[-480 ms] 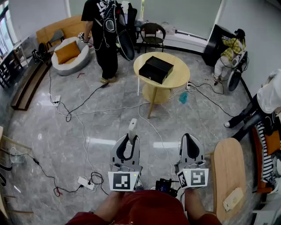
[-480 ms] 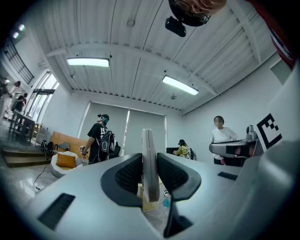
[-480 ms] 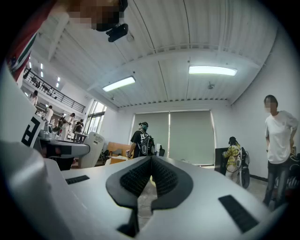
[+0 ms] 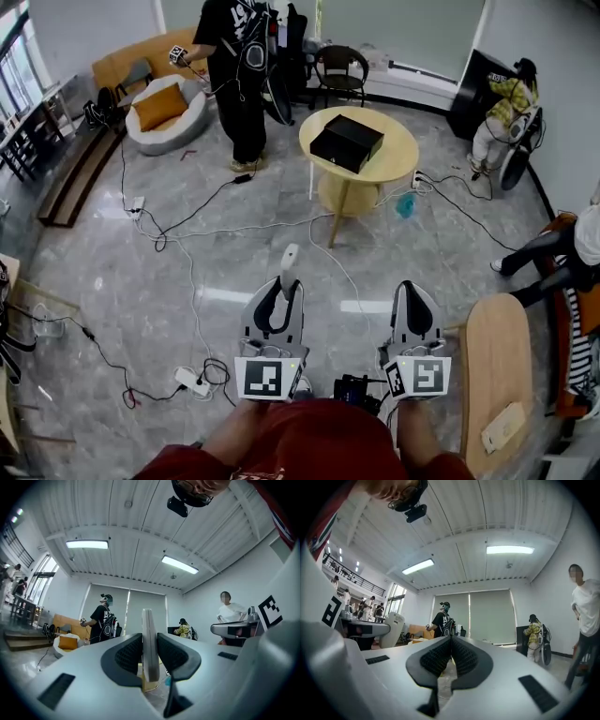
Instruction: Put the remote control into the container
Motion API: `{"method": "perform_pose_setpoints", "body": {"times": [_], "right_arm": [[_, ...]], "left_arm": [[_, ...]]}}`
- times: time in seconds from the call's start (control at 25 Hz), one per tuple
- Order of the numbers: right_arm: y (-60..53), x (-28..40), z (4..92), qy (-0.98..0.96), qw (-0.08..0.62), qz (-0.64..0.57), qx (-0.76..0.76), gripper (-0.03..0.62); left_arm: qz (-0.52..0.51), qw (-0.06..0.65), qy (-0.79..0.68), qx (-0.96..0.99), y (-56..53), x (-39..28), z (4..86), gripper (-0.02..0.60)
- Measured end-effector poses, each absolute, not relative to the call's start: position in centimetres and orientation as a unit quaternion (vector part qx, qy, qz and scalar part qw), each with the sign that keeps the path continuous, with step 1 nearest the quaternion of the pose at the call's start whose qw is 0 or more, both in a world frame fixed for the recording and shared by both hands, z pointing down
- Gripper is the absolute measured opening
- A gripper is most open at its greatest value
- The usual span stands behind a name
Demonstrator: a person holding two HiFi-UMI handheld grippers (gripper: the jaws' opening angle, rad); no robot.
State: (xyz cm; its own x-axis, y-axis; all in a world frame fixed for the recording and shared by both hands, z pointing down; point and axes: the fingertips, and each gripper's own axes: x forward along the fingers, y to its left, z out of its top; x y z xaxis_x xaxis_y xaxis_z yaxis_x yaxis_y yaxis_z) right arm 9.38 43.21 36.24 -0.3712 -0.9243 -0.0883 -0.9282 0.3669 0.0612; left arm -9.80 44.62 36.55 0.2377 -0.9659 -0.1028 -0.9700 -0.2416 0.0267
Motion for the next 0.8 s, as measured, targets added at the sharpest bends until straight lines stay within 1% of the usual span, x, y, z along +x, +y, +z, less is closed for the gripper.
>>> {"method": "perform_pose_setpoints", "body": {"times": [0.28, 0.48, 0.8], "right_arm": [[43.3, 8.5, 36.2, 0.820, 0.041, 0.050, -0.568, 0.026], [42.4, 7.4, 36.8, 0.820, 0.042, 0.045, -0.569, 0.026], [37.2, 7.2, 37.3, 0.823, 0.040, 0.037, -0.565, 0.026]], "left_arm": [[0.048, 0.022, 0.608, -0.792, 44.1, -10.8, 36.8, 0.107], [0.052, 0.025, 0.604, -0.795, 42.9, -11.8, 36.7, 0.107], [0.042, 0.019, 0.601, -0.798, 38.4, -11.3, 37.0, 0.107]]}}
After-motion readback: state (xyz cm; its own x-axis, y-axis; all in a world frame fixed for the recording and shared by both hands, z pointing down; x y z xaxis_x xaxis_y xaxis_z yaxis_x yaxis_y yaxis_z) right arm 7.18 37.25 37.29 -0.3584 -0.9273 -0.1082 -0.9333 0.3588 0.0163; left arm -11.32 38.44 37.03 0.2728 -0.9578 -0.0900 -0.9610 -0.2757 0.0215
